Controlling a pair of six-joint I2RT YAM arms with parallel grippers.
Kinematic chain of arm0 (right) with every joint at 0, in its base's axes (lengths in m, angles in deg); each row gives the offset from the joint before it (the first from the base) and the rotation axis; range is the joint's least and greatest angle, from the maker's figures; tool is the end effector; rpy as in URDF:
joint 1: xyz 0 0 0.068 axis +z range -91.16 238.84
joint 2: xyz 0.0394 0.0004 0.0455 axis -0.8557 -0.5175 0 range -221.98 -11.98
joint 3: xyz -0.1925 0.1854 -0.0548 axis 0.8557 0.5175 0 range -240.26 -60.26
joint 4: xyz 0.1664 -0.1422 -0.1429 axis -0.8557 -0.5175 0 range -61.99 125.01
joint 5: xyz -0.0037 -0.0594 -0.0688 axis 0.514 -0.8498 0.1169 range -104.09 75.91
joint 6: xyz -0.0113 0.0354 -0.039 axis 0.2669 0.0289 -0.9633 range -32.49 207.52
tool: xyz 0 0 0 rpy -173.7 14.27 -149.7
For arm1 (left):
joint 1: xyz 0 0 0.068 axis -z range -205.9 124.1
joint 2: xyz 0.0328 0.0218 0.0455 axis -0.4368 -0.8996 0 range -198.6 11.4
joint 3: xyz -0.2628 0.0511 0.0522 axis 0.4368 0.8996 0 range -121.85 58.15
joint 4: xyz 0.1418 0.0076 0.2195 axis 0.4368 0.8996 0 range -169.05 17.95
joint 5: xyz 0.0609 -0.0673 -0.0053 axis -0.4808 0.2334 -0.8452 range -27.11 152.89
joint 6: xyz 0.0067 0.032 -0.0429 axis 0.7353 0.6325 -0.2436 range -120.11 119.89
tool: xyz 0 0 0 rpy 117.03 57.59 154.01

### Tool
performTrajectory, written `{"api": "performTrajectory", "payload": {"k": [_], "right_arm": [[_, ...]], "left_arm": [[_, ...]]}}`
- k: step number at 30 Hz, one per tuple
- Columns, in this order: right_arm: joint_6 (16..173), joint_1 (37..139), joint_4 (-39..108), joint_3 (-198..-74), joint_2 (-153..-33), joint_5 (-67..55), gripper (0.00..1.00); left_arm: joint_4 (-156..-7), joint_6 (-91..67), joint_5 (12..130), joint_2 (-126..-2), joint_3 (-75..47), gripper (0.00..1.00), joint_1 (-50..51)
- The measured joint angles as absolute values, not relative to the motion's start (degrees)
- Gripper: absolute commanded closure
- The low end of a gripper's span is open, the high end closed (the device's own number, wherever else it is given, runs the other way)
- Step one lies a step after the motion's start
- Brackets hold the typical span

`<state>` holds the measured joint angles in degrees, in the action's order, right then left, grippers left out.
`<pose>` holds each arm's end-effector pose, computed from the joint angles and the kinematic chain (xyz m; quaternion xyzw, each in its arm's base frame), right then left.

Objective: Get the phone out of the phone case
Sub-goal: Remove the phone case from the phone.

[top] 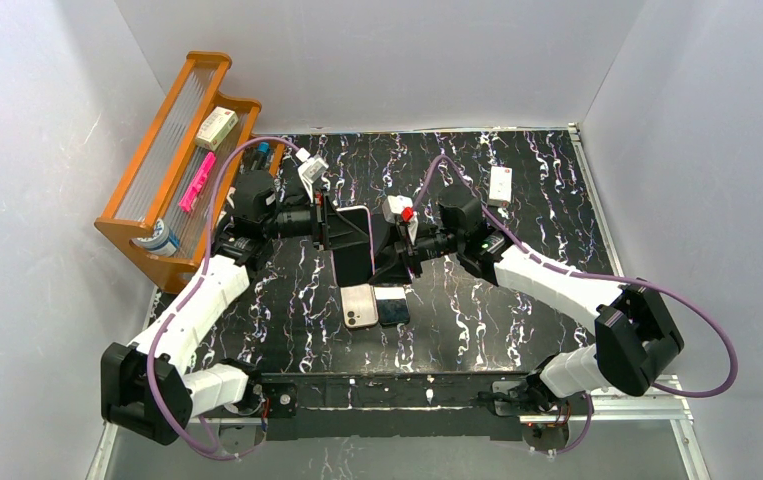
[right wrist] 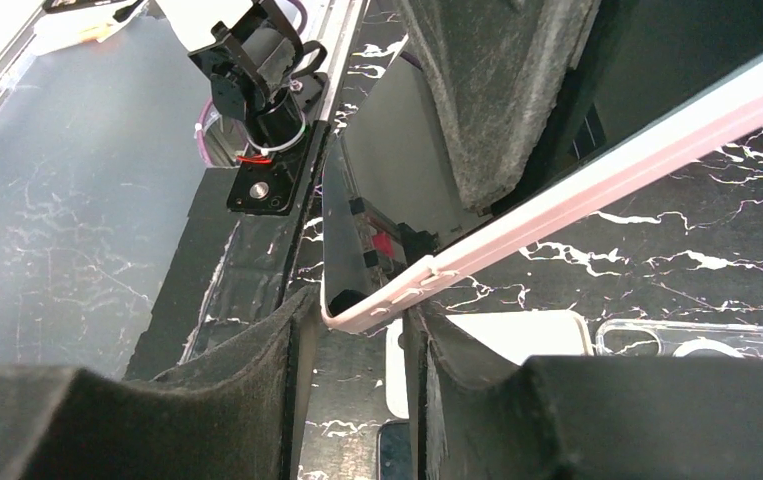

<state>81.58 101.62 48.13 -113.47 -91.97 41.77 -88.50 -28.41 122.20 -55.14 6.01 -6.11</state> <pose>0.2084 0.2330 0.2946 -0.5502 0.5134 0.5219 0.4017 0.2333 -0.1165 0.3448 0.2860 0.6635 -0.5723 0.3878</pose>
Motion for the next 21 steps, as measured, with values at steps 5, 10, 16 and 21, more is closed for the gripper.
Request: {"api": "performTrajectory", "payload": {"k": [5,10,16,21], "right_arm": [[81.10,101.73,46.52,-113.47,-91.97,41.73,0.56],[80.97,101.77,45.16,-113.47,-91.97,41.57,0.61],[80.71,101.86,45.03,-113.47,-91.97,41.55,0.63],[81.52,101.99,45.10,-113.73,-92.23,41.92,0.52]], "left_arm": [[-88.59,-28.36,122.17,-54.51,6.01,1.00,-6.11],[-88.85,-28.34,122.17,-54.31,6.01,1.00,-6.11],[-88.88,-28.23,122.20,-54.29,6.01,1.00,-6.11],[-88.88,-28.23,122.20,-54.22,6.03,1.00,-6.11]]}}
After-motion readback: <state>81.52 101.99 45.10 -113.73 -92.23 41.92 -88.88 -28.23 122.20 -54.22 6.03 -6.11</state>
